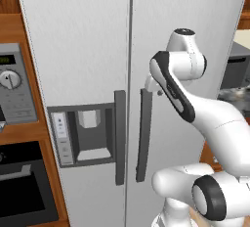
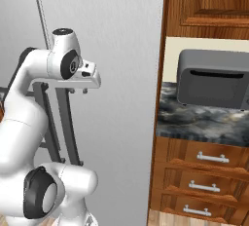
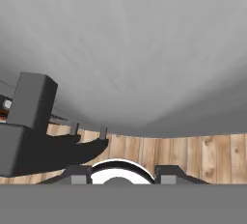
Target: Take the cake and donut from the fridge and place them on the empty tray on the dining counter.
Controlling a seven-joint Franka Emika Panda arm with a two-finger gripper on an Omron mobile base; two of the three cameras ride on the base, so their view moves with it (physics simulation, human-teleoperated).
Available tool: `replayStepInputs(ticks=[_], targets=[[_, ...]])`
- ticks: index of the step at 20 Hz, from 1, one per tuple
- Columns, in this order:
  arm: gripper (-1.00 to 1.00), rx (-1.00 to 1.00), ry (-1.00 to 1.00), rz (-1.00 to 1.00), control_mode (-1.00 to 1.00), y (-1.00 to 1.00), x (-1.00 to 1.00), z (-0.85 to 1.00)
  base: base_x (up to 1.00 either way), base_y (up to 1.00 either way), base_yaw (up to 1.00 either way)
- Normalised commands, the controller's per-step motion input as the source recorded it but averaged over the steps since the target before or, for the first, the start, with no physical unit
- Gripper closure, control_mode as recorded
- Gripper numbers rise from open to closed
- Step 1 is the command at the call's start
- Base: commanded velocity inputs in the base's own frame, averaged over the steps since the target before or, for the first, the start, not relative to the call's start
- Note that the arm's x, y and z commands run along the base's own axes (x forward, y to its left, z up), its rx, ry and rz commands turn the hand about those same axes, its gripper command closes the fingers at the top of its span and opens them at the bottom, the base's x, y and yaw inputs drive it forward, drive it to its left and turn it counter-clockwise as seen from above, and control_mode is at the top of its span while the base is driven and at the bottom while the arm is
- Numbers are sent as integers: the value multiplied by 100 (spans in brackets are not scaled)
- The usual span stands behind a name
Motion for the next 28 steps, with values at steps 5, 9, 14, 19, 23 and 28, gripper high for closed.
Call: replayStepInputs(ticks=[5, 9, 14, 19, 23, 28], targets=[[-100, -1, -13, 0, -100, 0, -43, 0, 0, 0, 0], [-100, 0, -25, -2, -100, 0, -72, 0, 0, 0, 0], [-100, 0, -20, 0, -100, 0, -30, 0, 0, 0, 0], [-100, 0, -19, 0, -100, 0, -14, 0, 0, 0, 0], [-100, 0, -6, 0, 100, 0, -15, 25, -19, 1, 0], [-100, 0, 0, 0, 100, 0, 0, 0, -99, 31, 0]])
